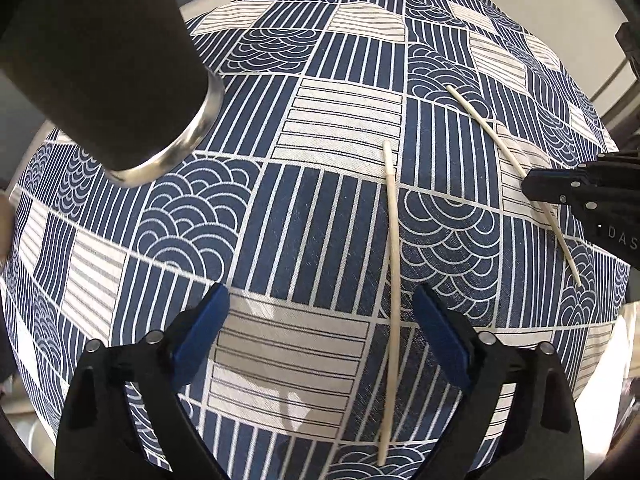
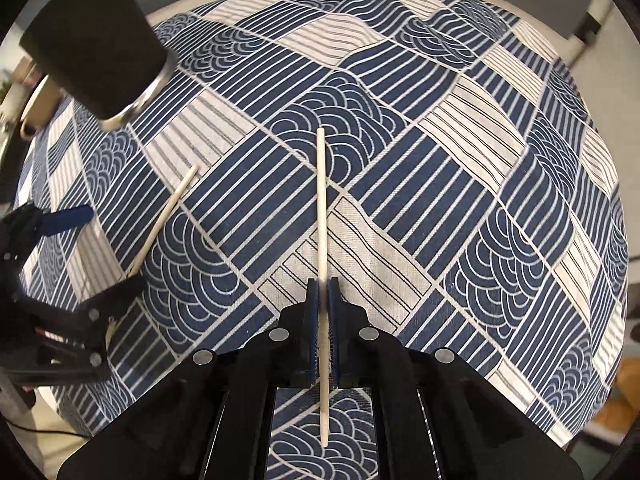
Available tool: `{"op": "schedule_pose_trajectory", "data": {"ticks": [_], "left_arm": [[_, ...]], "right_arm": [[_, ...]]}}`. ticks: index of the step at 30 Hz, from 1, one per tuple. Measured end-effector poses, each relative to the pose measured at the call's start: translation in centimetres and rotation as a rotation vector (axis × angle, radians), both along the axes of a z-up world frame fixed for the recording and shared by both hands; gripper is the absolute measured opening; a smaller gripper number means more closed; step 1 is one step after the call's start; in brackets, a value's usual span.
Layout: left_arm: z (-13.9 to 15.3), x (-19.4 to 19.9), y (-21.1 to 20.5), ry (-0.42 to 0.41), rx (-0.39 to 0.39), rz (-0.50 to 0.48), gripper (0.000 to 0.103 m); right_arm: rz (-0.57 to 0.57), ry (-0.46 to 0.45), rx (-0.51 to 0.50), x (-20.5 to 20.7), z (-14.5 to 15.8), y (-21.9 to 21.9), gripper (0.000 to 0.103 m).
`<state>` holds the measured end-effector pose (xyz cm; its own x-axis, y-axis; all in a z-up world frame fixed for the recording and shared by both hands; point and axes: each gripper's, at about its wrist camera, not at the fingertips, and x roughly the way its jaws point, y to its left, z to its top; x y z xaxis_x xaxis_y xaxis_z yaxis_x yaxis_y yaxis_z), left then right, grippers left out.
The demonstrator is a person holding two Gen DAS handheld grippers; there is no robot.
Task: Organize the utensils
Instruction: 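Close the left tool on the last loose skewer and lift it, then raise both held skewers upright over the black cup's opening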
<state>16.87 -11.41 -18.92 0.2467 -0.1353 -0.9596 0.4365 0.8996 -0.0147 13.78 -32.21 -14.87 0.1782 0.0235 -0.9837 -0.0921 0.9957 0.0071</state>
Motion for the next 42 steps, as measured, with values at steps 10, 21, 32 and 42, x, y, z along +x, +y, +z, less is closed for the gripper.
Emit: {"op": "schedule_pose_trajectory", "data": {"ticks": [10,21,32,42], "left_arm": [[1.0,-2.5,0.6,0.002,-0.060,0.123,0.005],[0.9,-5.0,6.3,0.133,-0.131,0.333,0.005],[4.5,-5.0,16.9,0.067,0.012,0.456,0.005],[9.2,2.1,23.2,-0.095,0.055,0.386,0.005]], "right_arm": [[0.153,0.001,0.008,-1.1,0.5,-0.5,0.003],[0.251,0.040,0.041,-0.5,0.7,-2.1,0.003],[0.119,-0.009,0.154,-1.0,3.4,-4.9,0.005],[0.045,-0.250,0.189,4.1,10.8,0.3,0.005]]}}
